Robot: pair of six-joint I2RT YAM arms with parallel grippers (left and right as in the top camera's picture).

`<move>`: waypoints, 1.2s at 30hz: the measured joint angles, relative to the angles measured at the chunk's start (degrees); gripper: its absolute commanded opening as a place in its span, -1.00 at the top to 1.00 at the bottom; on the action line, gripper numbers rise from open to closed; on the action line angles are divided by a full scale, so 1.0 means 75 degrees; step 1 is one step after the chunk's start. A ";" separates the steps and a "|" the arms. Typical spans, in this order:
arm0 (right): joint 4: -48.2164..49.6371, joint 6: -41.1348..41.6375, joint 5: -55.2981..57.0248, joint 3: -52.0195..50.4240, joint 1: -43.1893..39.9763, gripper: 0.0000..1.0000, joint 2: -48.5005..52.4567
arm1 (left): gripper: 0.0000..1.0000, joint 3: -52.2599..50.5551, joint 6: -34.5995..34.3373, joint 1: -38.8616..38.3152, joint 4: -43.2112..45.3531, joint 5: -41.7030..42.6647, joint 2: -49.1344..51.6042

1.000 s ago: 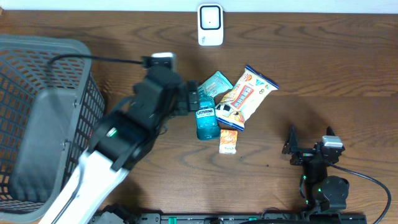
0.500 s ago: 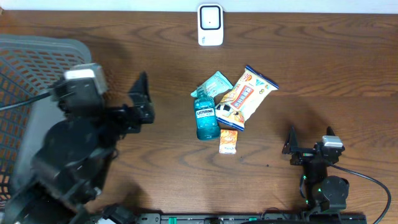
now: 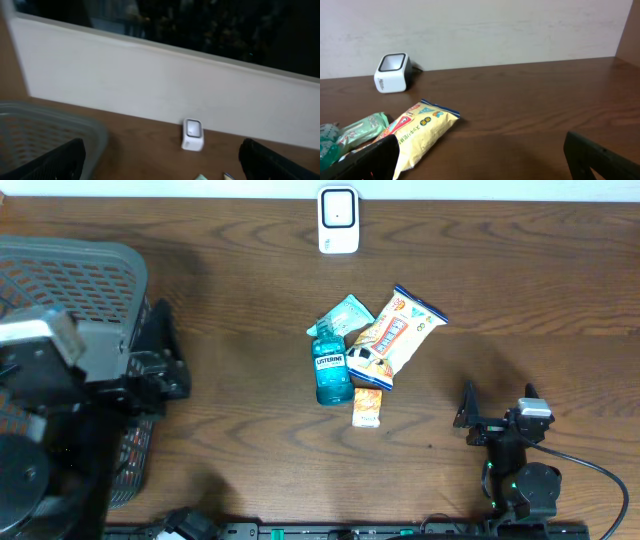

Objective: Scan the item barcode
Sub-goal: 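Release the bottle and move the left gripper back into the basket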

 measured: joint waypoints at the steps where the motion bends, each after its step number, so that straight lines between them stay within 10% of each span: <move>1: 0.0000 0.0000 0.0000 0.0000 0.0000 -0.99 0.0000 | -0.96 0.0114 0.0029 0.0000 -0.0149 -0.0131 0.0000; 28: 0.0000 0.0000 0.0000 0.0000 0.0000 -0.98 0.0000 | -0.96 0.0402 -0.1731 0.0058 -0.1903 -0.1381 0.1259; 36: 0.0000 0.0000 0.0000 0.0000 0.0000 -0.98 0.0000 | -0.96 0.0399 -0.1754 0.1920 -0.1533 -0.1888 0.1632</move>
